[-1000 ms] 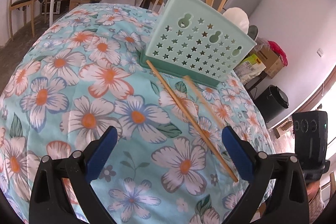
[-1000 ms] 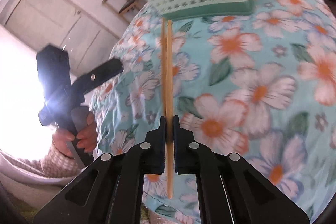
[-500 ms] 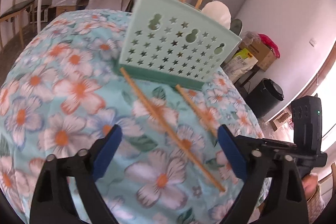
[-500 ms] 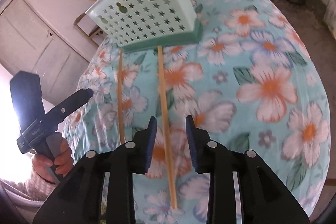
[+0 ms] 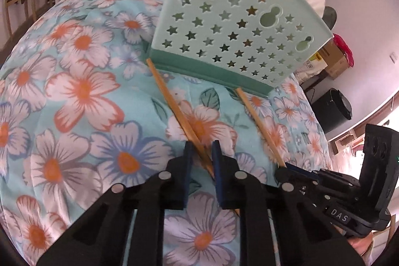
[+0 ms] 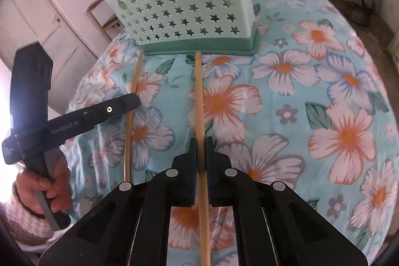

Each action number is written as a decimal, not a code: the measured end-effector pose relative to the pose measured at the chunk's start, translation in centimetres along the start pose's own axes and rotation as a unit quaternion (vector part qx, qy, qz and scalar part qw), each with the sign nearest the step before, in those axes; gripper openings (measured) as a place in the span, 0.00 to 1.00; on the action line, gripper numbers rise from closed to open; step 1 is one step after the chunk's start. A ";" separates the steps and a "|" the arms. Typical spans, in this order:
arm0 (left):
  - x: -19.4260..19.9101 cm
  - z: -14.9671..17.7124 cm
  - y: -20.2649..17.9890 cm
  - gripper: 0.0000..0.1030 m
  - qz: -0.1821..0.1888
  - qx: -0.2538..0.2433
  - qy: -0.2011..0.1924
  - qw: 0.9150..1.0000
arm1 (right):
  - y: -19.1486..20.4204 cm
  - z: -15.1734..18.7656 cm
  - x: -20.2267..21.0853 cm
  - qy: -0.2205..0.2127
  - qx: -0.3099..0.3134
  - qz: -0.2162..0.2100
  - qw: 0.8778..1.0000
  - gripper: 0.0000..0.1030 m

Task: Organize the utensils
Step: 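Close the left tool on a chopstick while the right tool grasps another chopstick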

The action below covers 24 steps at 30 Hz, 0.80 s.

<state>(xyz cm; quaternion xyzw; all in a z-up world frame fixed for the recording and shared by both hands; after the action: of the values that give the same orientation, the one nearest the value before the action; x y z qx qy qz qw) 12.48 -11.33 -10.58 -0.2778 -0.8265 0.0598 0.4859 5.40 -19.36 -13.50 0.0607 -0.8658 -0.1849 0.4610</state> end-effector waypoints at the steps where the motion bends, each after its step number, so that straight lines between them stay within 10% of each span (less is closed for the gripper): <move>1: 0.1 0.1 -0.2 0.14 -0.003 -0.002 0.001 1.000 | -0.1 0.1 0.1 0.001 0.000 -0.001 1.000 0.05; 19: 4.5 5.5 -1.0 0.09 -0.023 -0.033 0.029 0.999 | -1.7 4.4 3.7 0.028 -0.061 -0.052 0.996 0.07; 24: 5.1 4.8 -0.7 0.25 -0.012 -0.029 0.012 0.999 | -1.4 3.5 4.2 0.017 -0.060 -0.043 0.997 0.24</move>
<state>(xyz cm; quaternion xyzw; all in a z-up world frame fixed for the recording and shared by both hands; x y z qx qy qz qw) 6.29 -8.48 -8.93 -0.2824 -0.8252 0.0261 0.4886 0.01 -20.93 -12.55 0.0730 -0.8419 -0.2550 0.4699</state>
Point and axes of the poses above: each gripper's, at about its wrist camera, not at the fingertips, and x roughly against the way its jaws point, y to its left, z to its underside, the point moved 2 cm from there along -x, roughly the way its jaws point, and after that the axes turned 3 degrees about -x, right-handed, at the moved point
